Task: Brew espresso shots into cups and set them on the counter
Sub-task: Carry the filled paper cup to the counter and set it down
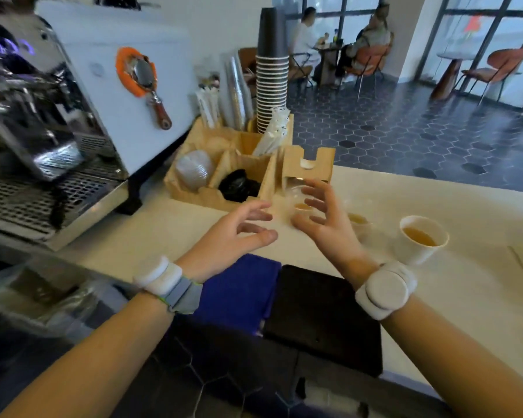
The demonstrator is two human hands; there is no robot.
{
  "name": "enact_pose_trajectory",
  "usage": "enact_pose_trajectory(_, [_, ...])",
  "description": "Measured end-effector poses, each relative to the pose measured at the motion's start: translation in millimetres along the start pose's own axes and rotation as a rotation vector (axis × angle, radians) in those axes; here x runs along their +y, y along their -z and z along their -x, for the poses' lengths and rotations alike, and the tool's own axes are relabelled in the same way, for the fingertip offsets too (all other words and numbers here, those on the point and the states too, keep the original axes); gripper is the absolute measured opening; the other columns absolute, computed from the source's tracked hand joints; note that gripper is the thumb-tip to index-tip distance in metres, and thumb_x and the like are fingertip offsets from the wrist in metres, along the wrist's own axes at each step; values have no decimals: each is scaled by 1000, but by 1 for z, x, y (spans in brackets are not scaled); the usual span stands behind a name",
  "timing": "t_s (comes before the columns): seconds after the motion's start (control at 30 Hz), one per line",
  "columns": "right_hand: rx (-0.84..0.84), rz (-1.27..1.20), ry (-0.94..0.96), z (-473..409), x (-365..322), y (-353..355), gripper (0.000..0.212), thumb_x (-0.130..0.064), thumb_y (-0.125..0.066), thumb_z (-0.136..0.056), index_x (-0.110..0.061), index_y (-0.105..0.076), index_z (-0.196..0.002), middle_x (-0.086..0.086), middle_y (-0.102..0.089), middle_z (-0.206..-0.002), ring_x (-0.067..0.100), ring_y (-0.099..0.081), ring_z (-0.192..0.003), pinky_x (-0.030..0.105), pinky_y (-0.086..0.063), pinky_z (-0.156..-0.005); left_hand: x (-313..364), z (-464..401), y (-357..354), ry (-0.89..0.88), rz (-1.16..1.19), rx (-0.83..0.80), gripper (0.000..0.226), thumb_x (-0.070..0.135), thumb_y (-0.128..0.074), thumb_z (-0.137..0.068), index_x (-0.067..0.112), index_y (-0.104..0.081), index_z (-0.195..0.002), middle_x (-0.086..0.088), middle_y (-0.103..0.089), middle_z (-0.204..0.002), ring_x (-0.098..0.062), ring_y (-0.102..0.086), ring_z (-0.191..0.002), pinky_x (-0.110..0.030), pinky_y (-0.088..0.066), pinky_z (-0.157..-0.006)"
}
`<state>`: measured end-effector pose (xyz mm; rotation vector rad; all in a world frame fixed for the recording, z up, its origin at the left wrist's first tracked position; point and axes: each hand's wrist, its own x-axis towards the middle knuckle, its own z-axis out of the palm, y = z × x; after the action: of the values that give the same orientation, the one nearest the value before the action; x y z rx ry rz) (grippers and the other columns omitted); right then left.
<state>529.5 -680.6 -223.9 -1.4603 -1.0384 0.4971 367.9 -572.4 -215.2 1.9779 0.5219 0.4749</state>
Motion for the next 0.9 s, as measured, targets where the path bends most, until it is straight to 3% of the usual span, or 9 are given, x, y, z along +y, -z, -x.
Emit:
enact_pose_trajectory(0.17, [-126, -41, 41, 11, -24, -89, 58, -8, -64, -85, -34, -37, -129, -9, -45, -129, 11, -45, -120, 32, -40, -99, -20, 61, 69, 49, 28, 152, 70, 59, -71, -68, 39, -49, -131, 15, -61, -122, -7, -62, -104, -31, -50, -87])
enact_pose_trajectory(0.37, [-306, -59, 81, 17, -58, -207, 56, -9, -64, -85, -32, -38, -128, -8, -45, -126, 12, -49, -115, 36, -44, -99, -50, 150, 157, 108, 59, 354, 56, 47, -70, -76, 39, -51, -128, 11, -62, -121, -5, -63, -101, -28, -52, -83])
enact_pose_trajectory(0.43, [-351, -91, 88, 16, -66, -238, 55, -7, -64, -84, -34, -39, -125, -11, -47, -121, 10, -51, -111, 34, -46, -96, -56, 174, 178, 132, 62, 410, 57, 45, -68, -74, 37, -51, -128, 11, -62, -121, -5, -64, -99, -25, -53, -80])
enact_pose_trajectory(0.6, [-575, -144, 123, 5, -85, -332, 56, -7, -64, -84, -36, -40, -124, -14, -48, -116, 7, -53, -107, 13, -46, -79, -85, 239, 236, 182, 89, 621, 52, 39, -65, -77, 33, -51, -128, 8, -64, -119, -3, -64, -101, -25, -54, -76])
enact_pose_trajectory(0.7, [-647, -198, 130, -1, -88, -374, 55, -6, -64, -84, -37, -41, -122, -7, -49, -117, 9, -55, -105, 11, -49, -74, -100, 260, 258, 233, 99, 703, 38, 26, -63, -87, 38, -52, -121, 8, -65, -117, -5, -65, -98, -29, -54, -79])
enact_pose_trajectory(0.9, [-767, -255, 110, -16, -96, -479, 52, -4, -63, -85, -32, -41, -123, -6, -50, -117, 10, -55, -103, 8, -48, -74, -137, 296, 327, 311, 95, 817, 44, 24, -62, -88, 27, -51, -130, 6, -64, -119, -6, -65, -99, -25, -55, -77])
